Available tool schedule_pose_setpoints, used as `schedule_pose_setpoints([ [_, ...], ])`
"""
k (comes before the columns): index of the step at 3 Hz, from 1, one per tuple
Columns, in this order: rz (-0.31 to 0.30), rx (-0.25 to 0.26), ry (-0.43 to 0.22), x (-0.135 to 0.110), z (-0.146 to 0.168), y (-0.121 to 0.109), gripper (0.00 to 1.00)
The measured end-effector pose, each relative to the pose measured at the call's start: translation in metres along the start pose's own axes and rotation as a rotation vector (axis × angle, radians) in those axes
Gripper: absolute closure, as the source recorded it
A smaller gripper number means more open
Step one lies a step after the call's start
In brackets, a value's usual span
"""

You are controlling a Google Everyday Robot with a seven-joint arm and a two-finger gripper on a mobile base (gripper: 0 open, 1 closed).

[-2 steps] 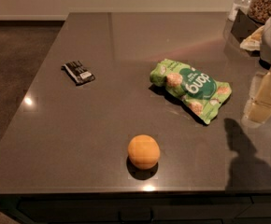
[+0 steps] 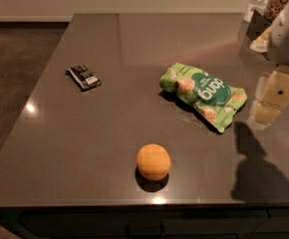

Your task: Move rxbar chocolate near orange

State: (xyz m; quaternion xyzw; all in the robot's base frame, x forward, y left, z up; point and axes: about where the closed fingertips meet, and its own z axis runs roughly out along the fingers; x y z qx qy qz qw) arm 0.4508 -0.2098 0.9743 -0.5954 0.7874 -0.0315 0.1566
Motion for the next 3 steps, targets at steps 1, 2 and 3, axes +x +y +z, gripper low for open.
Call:
schedule_pose_setpoints([
  [1,0.026,-0.016,0.008,-0.022,0.017,-0.017,0.0],
  [2,0.082,-0.034,0.016,-0.057,0.047,-0.038,0.0],
  [3,0.155,-0.036,0.014,-0.089,0.072,-0.052,0.0],
])
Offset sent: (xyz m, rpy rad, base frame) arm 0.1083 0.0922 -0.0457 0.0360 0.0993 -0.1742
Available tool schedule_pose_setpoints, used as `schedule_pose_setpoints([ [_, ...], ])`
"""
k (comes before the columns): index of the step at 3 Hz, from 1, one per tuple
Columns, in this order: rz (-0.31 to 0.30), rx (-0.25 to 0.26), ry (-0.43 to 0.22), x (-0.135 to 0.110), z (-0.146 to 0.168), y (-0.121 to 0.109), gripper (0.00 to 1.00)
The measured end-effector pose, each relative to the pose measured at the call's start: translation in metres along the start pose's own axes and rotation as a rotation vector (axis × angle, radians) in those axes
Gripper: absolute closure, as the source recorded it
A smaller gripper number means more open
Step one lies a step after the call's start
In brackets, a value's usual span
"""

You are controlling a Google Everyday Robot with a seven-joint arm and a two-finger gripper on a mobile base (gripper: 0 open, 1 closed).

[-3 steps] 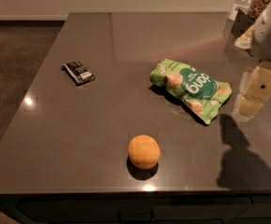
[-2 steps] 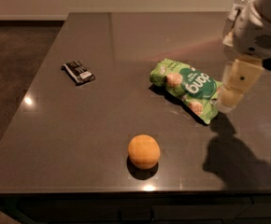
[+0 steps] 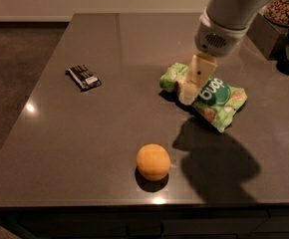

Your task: Move rxbar chocolate near orange

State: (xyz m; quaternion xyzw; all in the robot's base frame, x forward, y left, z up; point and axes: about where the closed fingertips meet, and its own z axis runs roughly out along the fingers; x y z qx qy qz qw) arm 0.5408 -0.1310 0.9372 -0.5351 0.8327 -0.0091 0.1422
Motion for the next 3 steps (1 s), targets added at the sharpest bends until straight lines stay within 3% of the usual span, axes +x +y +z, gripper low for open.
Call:
schedule_pose_setpoints([
  [2,0.144,-0.004,0.012,-0.082,0.051,0.0,0.0],
  [3,0.171,-0.016,0.001,-0.109,0.062,0.009,0.0],
])
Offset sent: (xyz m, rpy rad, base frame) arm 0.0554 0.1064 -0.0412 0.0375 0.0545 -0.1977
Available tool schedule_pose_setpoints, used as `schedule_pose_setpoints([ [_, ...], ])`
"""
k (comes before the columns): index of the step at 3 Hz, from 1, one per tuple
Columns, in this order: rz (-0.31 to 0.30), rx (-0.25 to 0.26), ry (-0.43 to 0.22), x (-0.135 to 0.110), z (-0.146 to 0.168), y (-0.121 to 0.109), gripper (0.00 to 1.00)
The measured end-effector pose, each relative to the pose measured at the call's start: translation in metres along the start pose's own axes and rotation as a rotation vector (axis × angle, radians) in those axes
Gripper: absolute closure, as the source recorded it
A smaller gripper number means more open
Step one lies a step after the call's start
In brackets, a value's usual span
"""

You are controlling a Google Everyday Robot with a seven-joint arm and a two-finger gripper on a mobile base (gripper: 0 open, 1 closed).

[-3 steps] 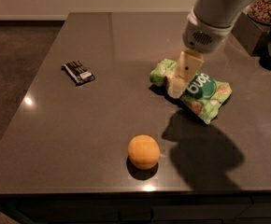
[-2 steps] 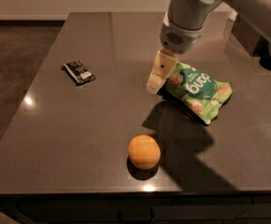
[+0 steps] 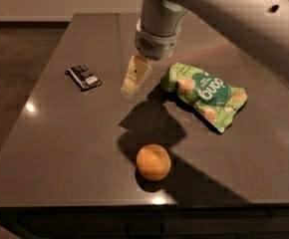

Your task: Move rxbar chocolate near orange

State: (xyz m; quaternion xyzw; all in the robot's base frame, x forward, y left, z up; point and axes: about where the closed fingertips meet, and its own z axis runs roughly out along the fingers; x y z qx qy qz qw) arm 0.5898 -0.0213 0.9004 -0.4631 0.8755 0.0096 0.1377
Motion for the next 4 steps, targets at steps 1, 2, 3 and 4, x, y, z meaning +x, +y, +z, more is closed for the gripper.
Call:
schedule_pose_setpoints([
  [1,0.005,-0.029,-0.012,-0.033,0.015,0.016,0.0],
  [2,0.012,-0.036,-0.028,-0.067,0.028,0.026,0.0],
  [3,0.041,-0.02,-0.037,-0.108,0.044,0.03,0.0],
  [4,0.078,0.019,-0.008,-0.141,0.066,0.027,0.0],
])
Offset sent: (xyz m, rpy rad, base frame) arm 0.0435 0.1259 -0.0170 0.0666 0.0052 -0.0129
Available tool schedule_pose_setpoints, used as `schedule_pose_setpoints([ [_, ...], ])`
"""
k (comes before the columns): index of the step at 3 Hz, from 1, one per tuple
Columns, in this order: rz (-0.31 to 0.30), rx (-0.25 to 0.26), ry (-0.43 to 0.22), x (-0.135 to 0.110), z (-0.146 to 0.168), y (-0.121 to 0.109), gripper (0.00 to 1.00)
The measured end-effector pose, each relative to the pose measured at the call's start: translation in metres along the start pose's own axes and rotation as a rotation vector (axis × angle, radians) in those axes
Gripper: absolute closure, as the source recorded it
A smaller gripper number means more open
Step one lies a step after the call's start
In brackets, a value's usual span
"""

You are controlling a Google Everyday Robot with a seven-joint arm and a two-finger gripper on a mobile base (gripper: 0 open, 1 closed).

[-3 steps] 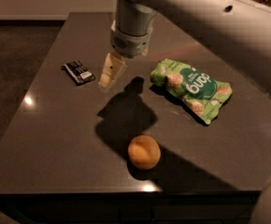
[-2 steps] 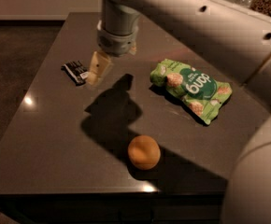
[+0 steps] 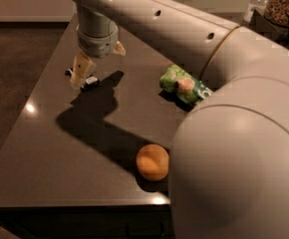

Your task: Move rxbar chocolate near orange

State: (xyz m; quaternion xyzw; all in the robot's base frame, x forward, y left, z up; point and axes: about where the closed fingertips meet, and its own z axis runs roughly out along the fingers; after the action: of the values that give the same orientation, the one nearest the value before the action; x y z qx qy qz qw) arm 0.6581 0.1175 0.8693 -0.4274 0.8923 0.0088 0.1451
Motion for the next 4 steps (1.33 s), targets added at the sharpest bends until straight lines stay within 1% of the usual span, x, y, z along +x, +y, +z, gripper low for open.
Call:
schedule_pose_setpoints([
  [1,0.021,0.014,0.028,-0.02,0.019,-0.001,0.0],
  [2,0.014,-0.009,0.048,-0.036,0.033,0.01,0.0],
  [3,0.018,-0.027,0.065,-0.04,0.042,0.013,0.0],
  [4,0.02,-0.044,0.073,-0.043,0.046,0.015,0.12],
])
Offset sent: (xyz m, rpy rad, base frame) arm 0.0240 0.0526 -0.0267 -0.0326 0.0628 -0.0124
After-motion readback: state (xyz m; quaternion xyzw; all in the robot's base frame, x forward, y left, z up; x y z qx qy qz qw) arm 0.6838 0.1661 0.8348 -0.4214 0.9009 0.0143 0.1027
